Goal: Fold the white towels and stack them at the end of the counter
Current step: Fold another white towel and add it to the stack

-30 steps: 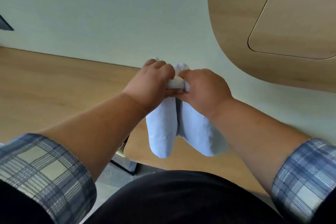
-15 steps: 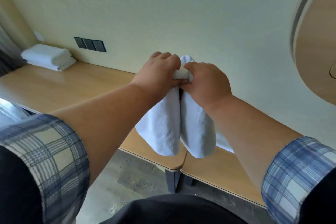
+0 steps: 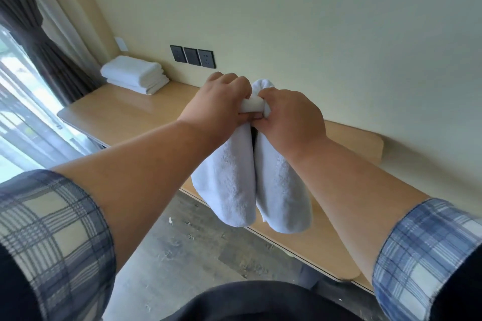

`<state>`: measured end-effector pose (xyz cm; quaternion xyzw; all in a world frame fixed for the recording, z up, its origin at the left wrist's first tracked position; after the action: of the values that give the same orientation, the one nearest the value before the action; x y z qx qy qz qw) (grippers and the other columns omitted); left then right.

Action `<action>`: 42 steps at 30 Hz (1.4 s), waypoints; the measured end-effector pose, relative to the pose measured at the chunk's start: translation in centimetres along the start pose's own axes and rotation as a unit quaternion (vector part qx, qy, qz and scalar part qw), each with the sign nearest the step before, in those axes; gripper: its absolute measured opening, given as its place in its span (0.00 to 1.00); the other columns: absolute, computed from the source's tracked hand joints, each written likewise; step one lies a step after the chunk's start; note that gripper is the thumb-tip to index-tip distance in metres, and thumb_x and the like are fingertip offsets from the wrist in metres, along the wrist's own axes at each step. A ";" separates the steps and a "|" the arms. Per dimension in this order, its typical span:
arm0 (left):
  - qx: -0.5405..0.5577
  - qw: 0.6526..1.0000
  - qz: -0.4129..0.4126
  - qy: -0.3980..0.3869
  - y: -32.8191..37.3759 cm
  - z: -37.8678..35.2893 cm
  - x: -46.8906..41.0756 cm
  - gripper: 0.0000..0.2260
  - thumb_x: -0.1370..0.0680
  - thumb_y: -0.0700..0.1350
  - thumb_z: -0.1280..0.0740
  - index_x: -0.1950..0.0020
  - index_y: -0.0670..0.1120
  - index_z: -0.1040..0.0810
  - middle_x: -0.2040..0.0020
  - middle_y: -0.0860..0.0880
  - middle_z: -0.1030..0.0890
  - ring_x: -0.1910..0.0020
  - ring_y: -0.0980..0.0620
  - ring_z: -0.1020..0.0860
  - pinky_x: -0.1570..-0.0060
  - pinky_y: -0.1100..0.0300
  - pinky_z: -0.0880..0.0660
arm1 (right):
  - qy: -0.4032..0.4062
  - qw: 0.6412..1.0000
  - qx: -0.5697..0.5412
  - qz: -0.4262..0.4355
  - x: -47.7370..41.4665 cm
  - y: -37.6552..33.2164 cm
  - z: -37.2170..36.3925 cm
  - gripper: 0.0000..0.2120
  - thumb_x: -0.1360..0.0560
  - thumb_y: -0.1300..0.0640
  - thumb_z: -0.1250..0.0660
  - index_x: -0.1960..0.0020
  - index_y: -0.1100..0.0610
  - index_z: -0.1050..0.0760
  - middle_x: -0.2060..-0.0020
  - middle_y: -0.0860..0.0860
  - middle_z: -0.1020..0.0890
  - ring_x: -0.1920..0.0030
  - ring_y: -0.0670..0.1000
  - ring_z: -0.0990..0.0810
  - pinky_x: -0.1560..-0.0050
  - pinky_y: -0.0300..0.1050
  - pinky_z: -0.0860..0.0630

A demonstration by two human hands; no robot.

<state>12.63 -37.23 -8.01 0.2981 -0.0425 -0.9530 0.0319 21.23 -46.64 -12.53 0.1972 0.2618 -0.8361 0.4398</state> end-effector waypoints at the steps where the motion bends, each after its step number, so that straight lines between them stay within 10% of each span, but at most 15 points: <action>1: -0.008 1.000 0.008 -0.003 -1.6 -0.3 -0.2 0.18 0.30 0.50 0.22 0.52 0.40 0.24 0.55 0.42 0.22 0.52 0.40 0.27 0.56 0.63 0.42 | -0.004 1.000 -0.003 0.006 -1.1 -0.4 -1.4 0.12 0.29 0.43 0.34 0.53 0.51 0.25 0.65 0.49 0.22 0.63 0.54 0.26 0.69 0.44 0.38; 20: 0.040 0.987 0.129 -0.083 -31.8 -6.6 -3.3 0.18 0.29 0.56 0.24 0.56 0.47 0.29 0.58 0.53 0.28 0.55 0.53 0.36 0.61 0.61 0.44 | -0.093 0.992 -0.063 -0.049 -18.3 -8.6 -23.4 0.11 0.30 0.44 0.32 0.52 0.43 0.32 0.69 0.41 0.30 0.66 0.50 0.28 0.71 0.44 0.38; 24: 0.052 0.973 0.147 -0.169 -39.5 -10.9 -4.4 0.15 0.31 0.54 0.27 0.59 0.50 0.31 0.61 0.57 0.31 0.58 0.51 0.31 0.67 0.58 0.40 | -0.136 0.973 -0.126 -0.139 -20.1 -9.4 -29.3 0.25 0.30 0.43 0.31 0.35 0.46 0.32 0.49 0.47 0.18 0.48 0.54 0.21 0.52 0.49 0.24; 29: 0.059 0.955 0.145 -0.251 -46.2 -16.9 -4.1 0.10 0.28 0.52 0.29 0.56 0.52 0.30 0.60 0.54 0.28 0.59 0.50 0.28 0.69 0.58 0.38 | -0.191 0.933 -0.199 -0.231 -17.8 -9.1 -35.3 0.44 0.29 0.50 0.26 0.21 0.50 0.47 0.24 0.50 0.39 0.25 0.48 0.42 0.27 0.48 0.39; 37: 0.053 0.932 0.123 -0.336 -46.7 -25.2 -0.8 0.22 0.22 0.53 0.32 0.31 0.51 0.33 0.33 0.44 0.30 0.33 0.41 0.33 0.32 0.50 0.37 | -0.352 0.874 -0.052 -0.331 -7.1 -6.5 -40.3 0.47 0.24 0.49 0.30 0.19 0.49 0.61 0.19 0.54 0.50 0.21 0.56 0.45 0.25 0.55 0.40; 42: 0.164 0.917 0.120 -0.343 -43.6 -27.4 0.9 0.27 0.20 0.51 0.39 0.22 0.52 0.43 0.23 0.47 0.41 0.27 0.43 0.39 0.27 0.48 0.42 | -0.387 0.858 -0.024 -0.337 -6.5 -5.6 -42.1 0.46 0.22 0.47 0.34 0.20 0.47 0.65 0.19 0.53 0.52 0.21 0.56 0.47 0.26 0.57 0.39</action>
<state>25.95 4.34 -35.32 -0.0529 -0.2415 -0.9657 0.0799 24.18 -14.09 -40.43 -0.2534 0.1410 -0.9357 0.2012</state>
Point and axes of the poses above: each hand's wrist, its own x-axis away from the middle knuckle, its own z-axis out of the back of the hand, y = z × x, the point moved 7 cm from there along -x, towards the middle knuckle
